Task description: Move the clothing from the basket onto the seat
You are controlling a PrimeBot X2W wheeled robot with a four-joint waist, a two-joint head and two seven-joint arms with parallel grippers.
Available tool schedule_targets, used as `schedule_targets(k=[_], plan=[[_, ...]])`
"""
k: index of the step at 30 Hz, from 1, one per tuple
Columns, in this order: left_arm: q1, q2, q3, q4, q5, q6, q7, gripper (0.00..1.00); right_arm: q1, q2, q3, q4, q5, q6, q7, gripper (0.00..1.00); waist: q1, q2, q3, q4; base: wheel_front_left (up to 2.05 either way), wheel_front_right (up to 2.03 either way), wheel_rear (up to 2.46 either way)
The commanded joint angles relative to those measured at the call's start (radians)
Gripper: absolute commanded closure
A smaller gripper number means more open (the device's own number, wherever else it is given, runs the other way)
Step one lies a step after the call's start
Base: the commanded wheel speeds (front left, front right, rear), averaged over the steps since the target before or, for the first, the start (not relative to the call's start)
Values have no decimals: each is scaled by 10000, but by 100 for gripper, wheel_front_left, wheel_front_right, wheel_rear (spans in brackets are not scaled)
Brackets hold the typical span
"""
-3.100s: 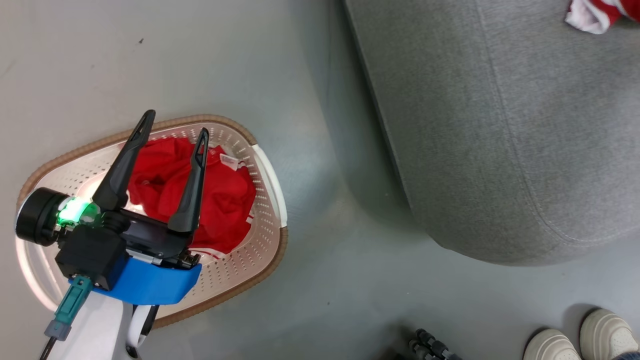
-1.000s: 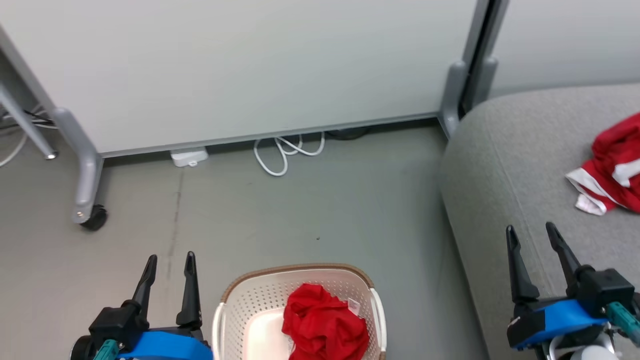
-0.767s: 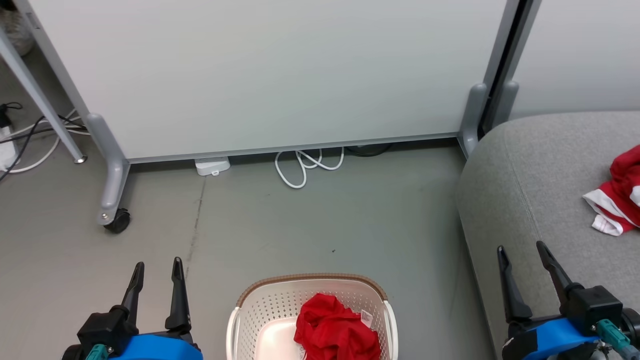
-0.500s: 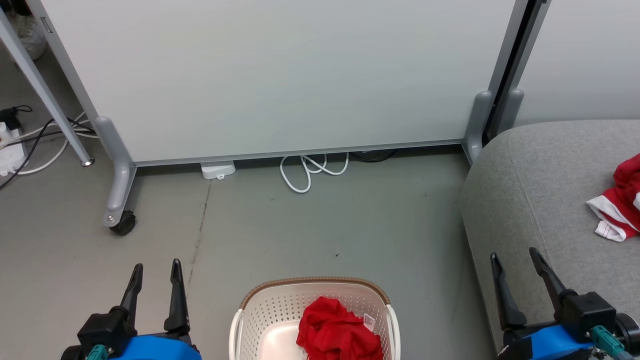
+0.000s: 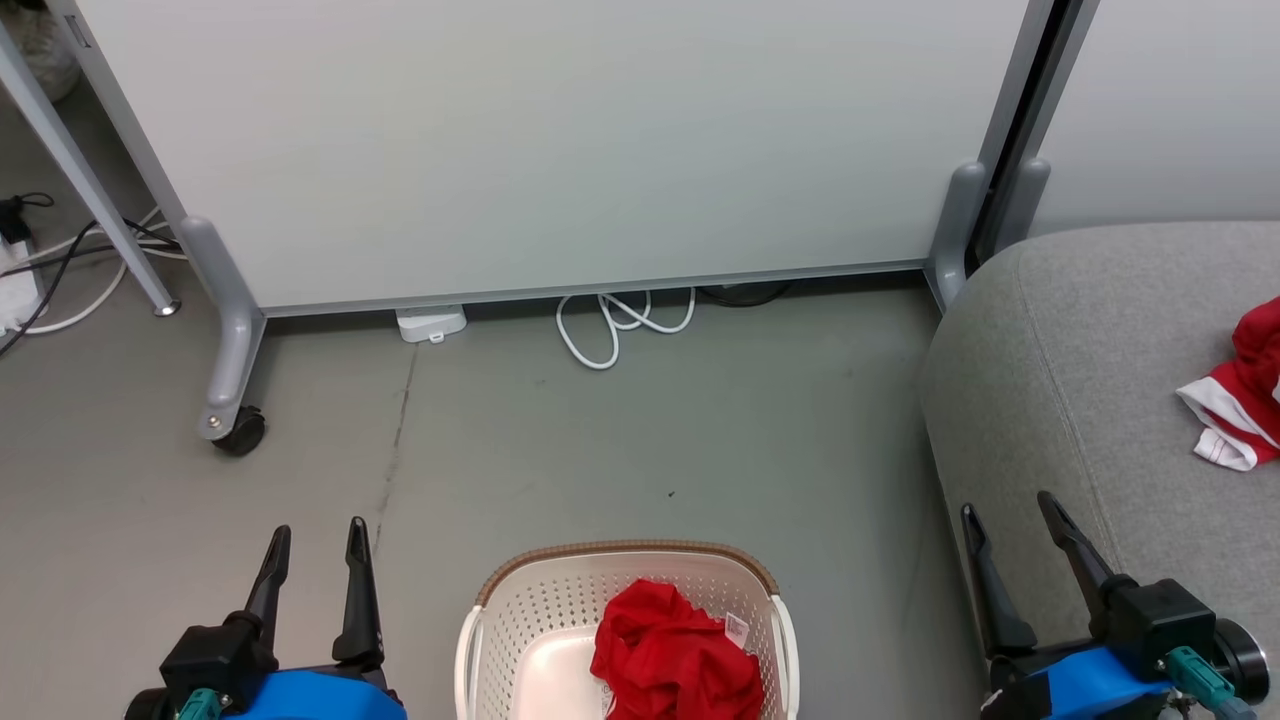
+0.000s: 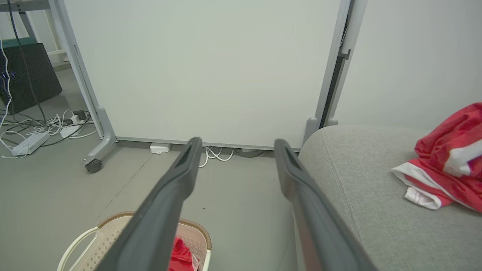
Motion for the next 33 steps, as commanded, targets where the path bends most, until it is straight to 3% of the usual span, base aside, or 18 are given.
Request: schedule_targets(k=[1, 9, 16, 25, 33], plan=[[-35, 10, -11, -56, 41, -18, -26, 0, -87, 4, 34, -69, 60, 3, 29, 0, 0, -1, 94, -48, 0, 0, 0], [-341, 14, -176, -61, 25, -20, -26, 0, -513, 5, 317, -300, 101, 3, -31, 0, 0, -1, 912, -369, 0, 0, 0], [-1055, 169, -728, 404, -98, -18, -26, 0, -1258, 2, 918, -572, 234, 3, -100, 0, 0, -1, 2650, -1259, 0, 0, 0], [-2900, 514, -1916, 2121, -591, -17, -26, 0, -2265, 3, 1504, -1099, 533, 3, -289, 0, 0, -1, 5262, -2281, 0, 0, 0], [-4179, 867, -2992, 3888, -1035, -17, -26, 0, -2784, 8, 2014, -1492, 974, 3, -599, 0, 0, -1, 6849, -3099, 0, 0, 0]])
